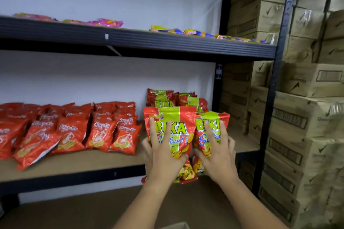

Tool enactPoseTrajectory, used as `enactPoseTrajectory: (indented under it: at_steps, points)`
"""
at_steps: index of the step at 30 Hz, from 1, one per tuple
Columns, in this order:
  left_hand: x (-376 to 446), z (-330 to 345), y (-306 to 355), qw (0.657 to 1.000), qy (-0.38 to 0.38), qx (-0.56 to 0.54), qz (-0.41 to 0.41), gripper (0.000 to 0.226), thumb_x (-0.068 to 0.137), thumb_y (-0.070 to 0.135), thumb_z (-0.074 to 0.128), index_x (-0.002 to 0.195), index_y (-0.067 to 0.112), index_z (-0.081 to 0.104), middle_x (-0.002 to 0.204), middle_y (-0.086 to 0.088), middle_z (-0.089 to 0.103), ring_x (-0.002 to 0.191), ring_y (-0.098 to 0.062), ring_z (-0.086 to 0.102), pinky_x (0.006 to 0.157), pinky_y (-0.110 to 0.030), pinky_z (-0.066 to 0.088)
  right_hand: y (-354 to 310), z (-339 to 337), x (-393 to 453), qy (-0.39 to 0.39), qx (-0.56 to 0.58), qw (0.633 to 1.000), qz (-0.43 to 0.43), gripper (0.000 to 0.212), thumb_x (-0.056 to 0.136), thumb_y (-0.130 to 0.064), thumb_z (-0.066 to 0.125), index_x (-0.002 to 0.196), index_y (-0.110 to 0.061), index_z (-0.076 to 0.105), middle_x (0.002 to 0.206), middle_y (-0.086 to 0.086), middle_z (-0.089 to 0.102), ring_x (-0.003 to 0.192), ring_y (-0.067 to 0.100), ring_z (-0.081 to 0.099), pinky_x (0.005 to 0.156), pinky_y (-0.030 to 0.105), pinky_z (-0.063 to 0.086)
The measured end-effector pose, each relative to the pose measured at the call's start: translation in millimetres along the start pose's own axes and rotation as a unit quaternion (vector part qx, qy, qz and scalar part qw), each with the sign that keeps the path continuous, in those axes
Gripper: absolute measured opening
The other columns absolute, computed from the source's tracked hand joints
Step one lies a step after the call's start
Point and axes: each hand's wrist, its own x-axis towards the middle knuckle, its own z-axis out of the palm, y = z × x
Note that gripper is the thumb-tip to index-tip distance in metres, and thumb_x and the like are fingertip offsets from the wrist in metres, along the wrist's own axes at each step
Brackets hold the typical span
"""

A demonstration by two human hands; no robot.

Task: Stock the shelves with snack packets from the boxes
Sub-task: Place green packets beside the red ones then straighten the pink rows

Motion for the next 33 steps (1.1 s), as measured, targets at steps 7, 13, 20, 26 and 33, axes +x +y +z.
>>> enactPoseTrajectory:
  at_steps: [7,13,20,26,33]
  points:
    - [96,62,-18,0.998,0.014,0.059,-0.031,0.116,0.07,0.068,0.075,0.156,0.043,0.001,0.157,0.006,-0.038,0.139,-0.032,0.018,0.099,-0.046,0.048,30,57,94,-0.012,0.001,1.0,0.018,0.091,0.086,-0.066,0.056,0.148,-0.056,-0.01,0.162,-0.006,-0.014,0.142,0.028,0.012,0.107,0.056,0.034]
    - [135,113,-48,0.993,0.003,0.101,-0.056,0.112,0.073,0.067,0.073,0.157,0.041,0.003,0.158,0.001,-0.037,0.142,-0.037,0.014,0.103,-0.051,0.043,49,111,132,-0.029,-0.019,0.999,0.014,0.082,0.088,-0.069,0.05,0.152,-0.052,0.001,0.163,-0.004,-0.01,0.144,0.03,0.014,0.108,0.061,0.032]
    - [141,142,-72,0.977,0.033,0.211,-0.003,0.094,0.084,0.074,0.052,0.156,0.044,0.0,0.163,-0.004,-0.027,0.148,-0.042,-0.019,0.115,-0.067,0.013,54,142,133,0.006,-0.024,0.999,0.045,0.074,0.086,-0.083,0.011,0.152,-0.052,0.005,0.165,-0.001,0.004,0.146,0.029,0.019,0.113,0.06,0.017]
    - [137,144,-78,0.972,0.053,0.225,0.031,0.083,0.091,0.078,0.027,0.159,0.033,0.012,0.167,-0.01,-0.007,0.151,-0.037,-0.017,0.119,-0.062,0.004,51,132,124,0.006,-0.028,0.998,0.061,0.074,0.086,-0.082,0.003,0.152,-0.05,-0.003,0.165,0.003,0.001,0.148,0.031,0.013,0.115,0.061,0.016]
    - [115,129,-79,0.981,-0.008,0.18,0.073,0.084,0.092,0.068,0.032,0.153,0.042,-0.019,0.16,-0.005,-0.034,0.145,-0.033,-0.034,0.12,-0.061,-0.002,54,125,108,-0.07,-0.02,0.996,0.049,0.081,0.087,-0.076,0.033,0.144,-0.057,-0.022,0.163,0.0,-0.018,0.15,0.033,-0.007,0.116,0.062,0.008]
